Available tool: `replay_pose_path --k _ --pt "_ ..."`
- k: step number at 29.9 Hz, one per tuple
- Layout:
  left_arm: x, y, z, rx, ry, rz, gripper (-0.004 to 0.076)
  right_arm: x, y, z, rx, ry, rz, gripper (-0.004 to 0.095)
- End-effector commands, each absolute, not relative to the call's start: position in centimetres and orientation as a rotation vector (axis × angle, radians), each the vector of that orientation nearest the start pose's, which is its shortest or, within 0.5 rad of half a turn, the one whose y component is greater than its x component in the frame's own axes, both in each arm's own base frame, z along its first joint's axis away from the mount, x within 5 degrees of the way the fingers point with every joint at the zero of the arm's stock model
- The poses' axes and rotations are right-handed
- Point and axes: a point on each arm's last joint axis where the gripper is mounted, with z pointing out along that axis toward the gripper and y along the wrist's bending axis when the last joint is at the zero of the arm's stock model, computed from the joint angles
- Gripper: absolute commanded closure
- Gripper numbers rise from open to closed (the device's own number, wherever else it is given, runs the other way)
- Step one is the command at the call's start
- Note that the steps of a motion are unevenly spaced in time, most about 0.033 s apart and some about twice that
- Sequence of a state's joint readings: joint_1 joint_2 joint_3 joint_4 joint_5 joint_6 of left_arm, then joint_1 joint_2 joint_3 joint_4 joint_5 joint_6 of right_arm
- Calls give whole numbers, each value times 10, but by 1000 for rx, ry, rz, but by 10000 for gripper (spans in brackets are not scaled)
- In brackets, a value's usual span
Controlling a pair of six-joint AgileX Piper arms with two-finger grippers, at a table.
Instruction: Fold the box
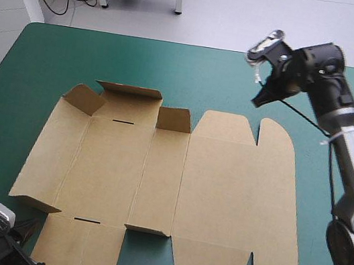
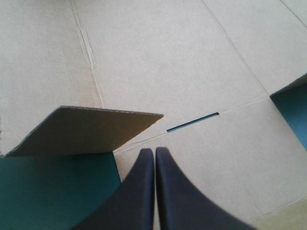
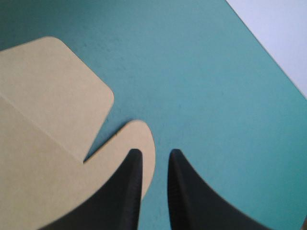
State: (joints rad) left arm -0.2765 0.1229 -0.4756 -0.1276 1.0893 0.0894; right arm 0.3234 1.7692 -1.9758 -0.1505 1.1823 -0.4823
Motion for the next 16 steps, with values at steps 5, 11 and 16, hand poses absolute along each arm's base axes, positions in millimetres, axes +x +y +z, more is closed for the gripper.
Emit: replay_pose_path --k 5,11,16 --pt "15 -15 279 377 2128 -284 734 303 16 457 -576 2339 -264 927" --pt "15 -14 279 337 2137 -293 734 235 -22 444 -308 2446 -191 927" --pt "15 -14 279 337 2139 -282 734 175 -24 414 -183 2464 -156 928"
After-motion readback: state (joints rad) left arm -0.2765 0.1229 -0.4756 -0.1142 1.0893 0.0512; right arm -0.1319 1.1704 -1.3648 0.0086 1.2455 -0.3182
